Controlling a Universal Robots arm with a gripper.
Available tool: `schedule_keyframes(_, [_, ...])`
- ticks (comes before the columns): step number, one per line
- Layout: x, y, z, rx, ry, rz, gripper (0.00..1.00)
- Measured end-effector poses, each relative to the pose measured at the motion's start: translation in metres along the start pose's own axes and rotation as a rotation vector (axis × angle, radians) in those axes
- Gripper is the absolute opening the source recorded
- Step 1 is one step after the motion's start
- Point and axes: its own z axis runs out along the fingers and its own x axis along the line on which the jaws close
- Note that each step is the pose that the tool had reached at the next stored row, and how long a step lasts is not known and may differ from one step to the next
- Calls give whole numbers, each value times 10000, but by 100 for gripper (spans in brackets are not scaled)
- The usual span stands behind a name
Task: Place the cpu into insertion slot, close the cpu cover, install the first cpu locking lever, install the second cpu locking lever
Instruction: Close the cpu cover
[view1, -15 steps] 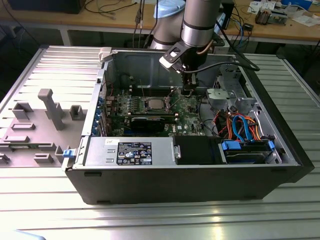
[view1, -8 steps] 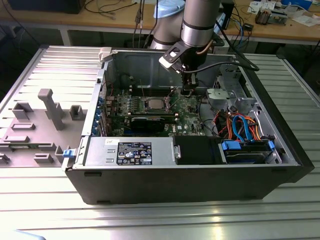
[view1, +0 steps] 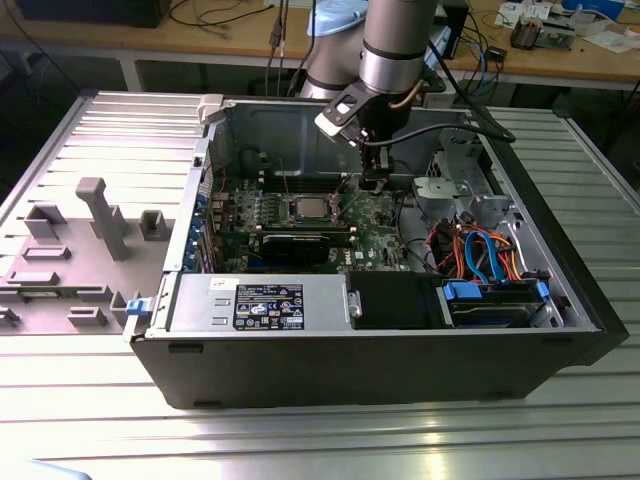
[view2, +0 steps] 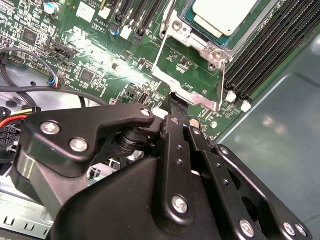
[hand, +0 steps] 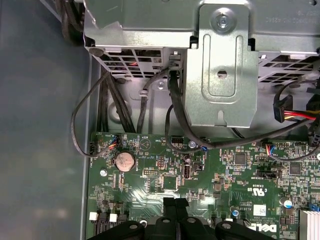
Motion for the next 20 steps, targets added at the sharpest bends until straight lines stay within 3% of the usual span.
schedule_keyframes(20, [3, -67, -1, 0, 0, 0, 11])
